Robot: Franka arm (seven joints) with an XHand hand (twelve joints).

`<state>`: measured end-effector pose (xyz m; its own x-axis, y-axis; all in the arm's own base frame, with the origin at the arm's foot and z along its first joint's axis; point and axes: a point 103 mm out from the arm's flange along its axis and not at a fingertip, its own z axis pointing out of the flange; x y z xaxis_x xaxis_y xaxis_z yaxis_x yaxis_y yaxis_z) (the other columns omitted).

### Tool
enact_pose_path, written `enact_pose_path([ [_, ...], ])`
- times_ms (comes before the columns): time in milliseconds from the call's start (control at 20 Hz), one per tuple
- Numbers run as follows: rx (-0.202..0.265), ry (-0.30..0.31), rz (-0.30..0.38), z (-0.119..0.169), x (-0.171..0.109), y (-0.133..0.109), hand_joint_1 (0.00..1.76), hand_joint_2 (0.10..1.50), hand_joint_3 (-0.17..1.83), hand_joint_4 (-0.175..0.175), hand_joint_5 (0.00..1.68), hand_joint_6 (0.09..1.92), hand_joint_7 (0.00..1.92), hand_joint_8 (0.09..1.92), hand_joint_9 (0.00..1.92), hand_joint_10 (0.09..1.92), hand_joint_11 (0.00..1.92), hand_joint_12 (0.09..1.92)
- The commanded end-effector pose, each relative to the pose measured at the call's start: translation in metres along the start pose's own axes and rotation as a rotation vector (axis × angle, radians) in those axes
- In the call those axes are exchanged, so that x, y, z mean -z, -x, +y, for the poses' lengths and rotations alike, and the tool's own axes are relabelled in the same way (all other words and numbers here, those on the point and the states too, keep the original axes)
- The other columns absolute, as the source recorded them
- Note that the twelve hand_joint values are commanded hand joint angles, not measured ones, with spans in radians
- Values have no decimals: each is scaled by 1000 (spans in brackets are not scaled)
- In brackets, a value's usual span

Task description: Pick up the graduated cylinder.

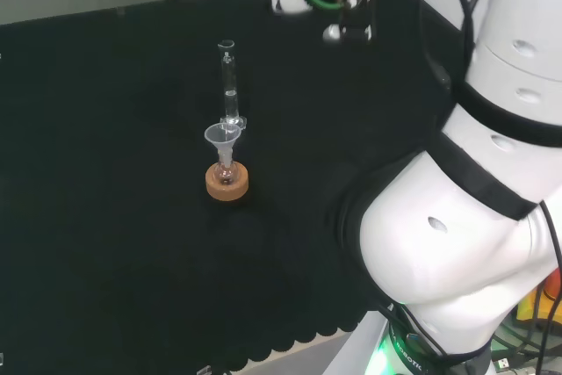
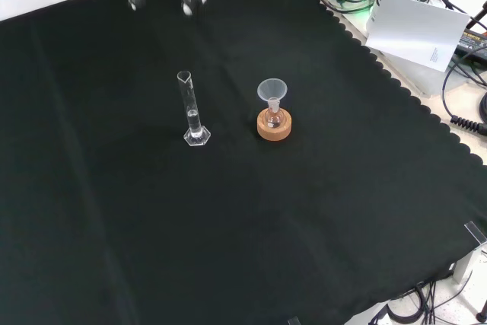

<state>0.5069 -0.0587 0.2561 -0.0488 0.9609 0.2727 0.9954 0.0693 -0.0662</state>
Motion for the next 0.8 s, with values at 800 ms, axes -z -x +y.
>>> enact_pose_path([
  [800, 161, 19, 410, 13, -127, -13, 756, 771, 452, -16, 310, 87, 277, 653, 474, 617, 261, 1354],
])
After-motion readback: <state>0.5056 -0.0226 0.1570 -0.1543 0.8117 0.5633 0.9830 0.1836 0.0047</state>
